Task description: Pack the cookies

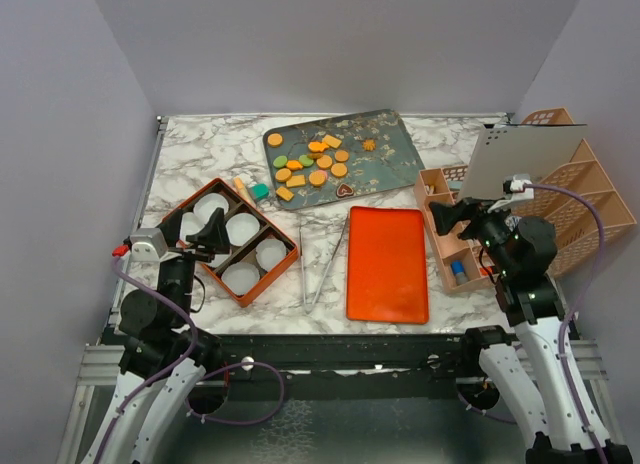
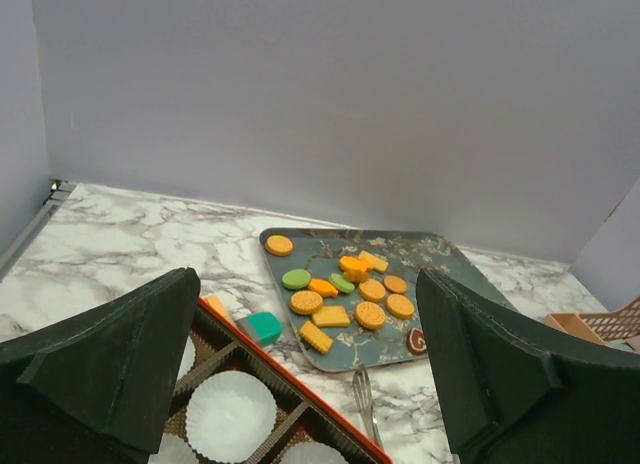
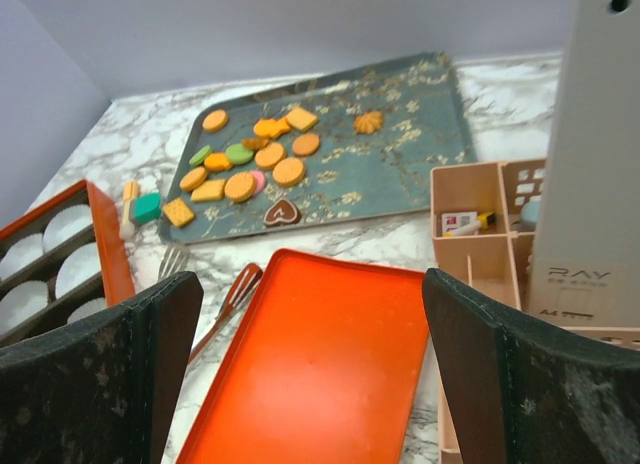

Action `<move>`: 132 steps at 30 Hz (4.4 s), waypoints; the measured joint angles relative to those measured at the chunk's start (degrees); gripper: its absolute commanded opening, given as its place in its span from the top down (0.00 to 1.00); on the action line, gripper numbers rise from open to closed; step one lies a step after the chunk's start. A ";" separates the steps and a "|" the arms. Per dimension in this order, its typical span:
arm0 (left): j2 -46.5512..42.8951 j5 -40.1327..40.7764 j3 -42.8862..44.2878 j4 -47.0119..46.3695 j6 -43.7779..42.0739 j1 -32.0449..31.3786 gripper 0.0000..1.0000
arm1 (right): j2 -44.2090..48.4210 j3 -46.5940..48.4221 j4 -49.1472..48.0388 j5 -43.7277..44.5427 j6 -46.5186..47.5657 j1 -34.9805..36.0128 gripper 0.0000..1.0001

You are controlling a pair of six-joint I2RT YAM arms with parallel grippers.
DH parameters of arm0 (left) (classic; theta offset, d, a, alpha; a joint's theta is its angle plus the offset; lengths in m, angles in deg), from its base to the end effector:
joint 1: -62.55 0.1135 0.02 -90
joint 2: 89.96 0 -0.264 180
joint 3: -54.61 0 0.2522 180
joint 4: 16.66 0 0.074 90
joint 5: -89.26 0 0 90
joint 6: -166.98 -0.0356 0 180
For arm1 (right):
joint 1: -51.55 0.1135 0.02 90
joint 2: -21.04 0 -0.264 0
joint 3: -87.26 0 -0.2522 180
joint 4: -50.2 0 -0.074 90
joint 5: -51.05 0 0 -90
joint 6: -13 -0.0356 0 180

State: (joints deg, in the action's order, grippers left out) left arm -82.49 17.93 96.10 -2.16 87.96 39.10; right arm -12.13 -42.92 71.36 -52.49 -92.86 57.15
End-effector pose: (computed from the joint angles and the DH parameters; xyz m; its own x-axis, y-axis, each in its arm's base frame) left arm 0.0677 -0.0169 0.3249 0.2818 -0.3189 -0.9049 0.1568 0.9458 -0.2845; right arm 0.1474 0.0228 0.3217 -0.1647 0.2508 -0.9539 -0.2933 0.9109 0.2902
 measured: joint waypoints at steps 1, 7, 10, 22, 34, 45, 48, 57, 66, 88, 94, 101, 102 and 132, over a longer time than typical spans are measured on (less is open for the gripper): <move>-0.04 0.00 0.13 0.74 0.24 0.00 0.01 | -1.27 -0.17 -0.59 -0.83 -0.22 0.00 0.00; -1.55 0.20 1.44 5.81 1.92 0.00 0.01 | -7.87 -1.92 -3.37 -2.58 -1.73 2.47 0.00; -2.16 0.24 1.51 6.99 2.40 0.00 0.01 | -11.54 -1.92 -4.26 0.61 -2.25 10.21 0.00; -1.90 2.75 1.62 10.29 2.71 0.00 0.01 | -33.11 2.40 -8.09 18.38 -9.77 32.79 0.05; -2.38 6.14 1.64 11.58 2.97 -0.24 0.01 | -52.22 15.08 -5.14 32.79 -22.84 46.27 0.31; -3.89 8.00 1.64 12.13 3.65 -1.07 0.01 | -63.73 21.20 1.22 38.47 -34.14 48.83 0.45; -4.00 8.02 1.64 12.20 3.96 -1.11 0.01 | -66.53 21.22 1.88 38.53 -36.54 48.83 0.49; -4.07 8.04 1.64 12.20 4.46 -1.44 0.01 | -70.64 23.23 2.62 38.97 -41.27 48.83 0.71; -4.07 8.04 1.64 12.22 4.70 -1.44 0.01 | -70.71 23.10 3.13 40.65 -43.93 48.83 0.96; 5.29 1.05 1.81 12.72 14.53 -1.44 0.01 | -55.36 14.08 -0.35 43.34 -43.23 48.83 1.00; 10.25 -8.00 0.68 10.36 19.65 -1.44 0.02 | -52.02 13.46 -2.67 43.17 -38.38 48.83 1.00; 15.63 -17.25 -2.93 3.87 26.40 -1.44 0.05 | -50.49 13.46 -3.32 41.83 -33.92 48.83 1.00; 16.85 -18.45 -3.13 2.78 27.28 -1.44 0.05 | -50.40 13.49 -3.43 41.62 -33.35 48.83 1.00; 41.55 -29.81 -6.88 -19.93 42.75 -7.26 0.52 | -50.40 14.47 -9.70 36.44 -28.02 48.83 1.00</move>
State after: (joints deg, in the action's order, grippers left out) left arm -40.94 -11.88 89.22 -22.10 130.71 31.85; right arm -62.53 -28.46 61.66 -16.05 -120.88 105.98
